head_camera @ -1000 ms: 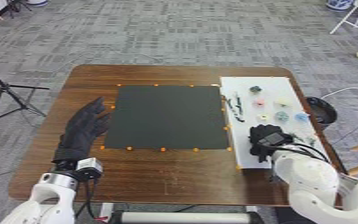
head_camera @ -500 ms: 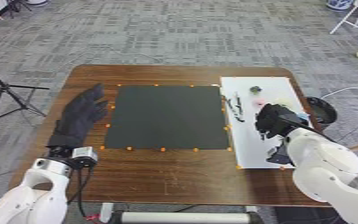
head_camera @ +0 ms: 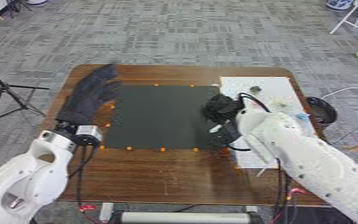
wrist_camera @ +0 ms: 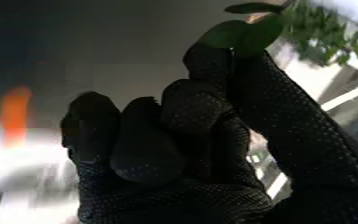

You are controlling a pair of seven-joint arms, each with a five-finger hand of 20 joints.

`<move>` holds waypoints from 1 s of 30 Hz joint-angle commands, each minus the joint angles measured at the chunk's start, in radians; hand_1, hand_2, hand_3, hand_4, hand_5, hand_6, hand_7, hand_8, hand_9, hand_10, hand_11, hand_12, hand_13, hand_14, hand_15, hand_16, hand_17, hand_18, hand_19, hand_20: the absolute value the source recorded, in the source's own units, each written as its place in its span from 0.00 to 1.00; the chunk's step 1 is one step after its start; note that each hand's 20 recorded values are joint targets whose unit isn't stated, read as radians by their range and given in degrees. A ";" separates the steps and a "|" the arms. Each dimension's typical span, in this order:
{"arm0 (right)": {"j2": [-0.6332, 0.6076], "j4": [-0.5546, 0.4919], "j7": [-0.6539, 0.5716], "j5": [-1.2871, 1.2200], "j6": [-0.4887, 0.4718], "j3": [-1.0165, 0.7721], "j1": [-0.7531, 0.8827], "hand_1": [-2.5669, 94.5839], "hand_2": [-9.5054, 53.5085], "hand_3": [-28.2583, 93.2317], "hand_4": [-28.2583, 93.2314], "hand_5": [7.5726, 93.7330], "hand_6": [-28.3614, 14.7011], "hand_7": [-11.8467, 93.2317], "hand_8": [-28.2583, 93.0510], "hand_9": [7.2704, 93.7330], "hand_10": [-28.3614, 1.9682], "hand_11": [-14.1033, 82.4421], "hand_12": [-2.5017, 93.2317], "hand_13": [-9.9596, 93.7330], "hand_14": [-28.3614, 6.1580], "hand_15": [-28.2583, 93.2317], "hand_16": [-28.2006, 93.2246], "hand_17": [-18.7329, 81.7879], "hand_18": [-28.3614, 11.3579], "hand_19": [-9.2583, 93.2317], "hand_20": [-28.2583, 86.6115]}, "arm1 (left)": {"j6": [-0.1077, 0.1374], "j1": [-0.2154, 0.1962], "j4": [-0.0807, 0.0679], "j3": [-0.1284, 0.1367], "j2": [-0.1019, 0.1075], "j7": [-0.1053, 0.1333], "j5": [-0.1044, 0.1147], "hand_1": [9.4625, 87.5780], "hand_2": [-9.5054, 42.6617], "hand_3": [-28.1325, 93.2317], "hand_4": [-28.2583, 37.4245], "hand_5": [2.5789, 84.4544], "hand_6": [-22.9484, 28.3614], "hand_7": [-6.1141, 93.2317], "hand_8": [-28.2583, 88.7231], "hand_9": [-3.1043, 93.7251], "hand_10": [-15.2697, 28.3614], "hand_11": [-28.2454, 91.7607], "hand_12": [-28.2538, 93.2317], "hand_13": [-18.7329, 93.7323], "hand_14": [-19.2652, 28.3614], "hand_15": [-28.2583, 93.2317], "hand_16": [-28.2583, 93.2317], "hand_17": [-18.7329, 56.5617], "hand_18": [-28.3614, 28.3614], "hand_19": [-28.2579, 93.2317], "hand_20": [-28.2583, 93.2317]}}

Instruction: Arrange flowers

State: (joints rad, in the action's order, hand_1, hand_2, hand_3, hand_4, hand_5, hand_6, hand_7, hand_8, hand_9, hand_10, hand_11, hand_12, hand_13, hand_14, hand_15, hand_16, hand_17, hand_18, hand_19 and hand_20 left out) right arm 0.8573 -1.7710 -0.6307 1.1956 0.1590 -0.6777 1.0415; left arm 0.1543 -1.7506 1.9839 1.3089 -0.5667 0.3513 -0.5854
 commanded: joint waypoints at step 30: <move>0.521 0.321 -0.024 0.386 0.127 0.327 -0.156 0.33 0.18 0.97 0.10 0.79 0.75 0.62 0.52 0.91 0.71 0.73 0.52 0.88 0.66 0.89 0.58 0.68 0.21 1.00 0.81 | -0.052 0.385 -0.060 -0.281 -0.040 0.052 0.000 0.32 0.03 0.82 0.06 0.33 0.62 0.36 0.10 0.22 0.89 0.64 0.27 0.35 1.00 0.83 0.00 0.05 0.89 0.35 0.42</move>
State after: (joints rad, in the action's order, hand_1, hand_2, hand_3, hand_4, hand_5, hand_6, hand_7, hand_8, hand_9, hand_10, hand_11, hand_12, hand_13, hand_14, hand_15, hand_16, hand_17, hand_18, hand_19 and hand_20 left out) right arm 1.3449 -1.4653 -0.7152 1.5569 0.2826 -0.3500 0.8751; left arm 0.1201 -1.3654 1.9250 1.0256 -0.5805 0.3976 -0.5846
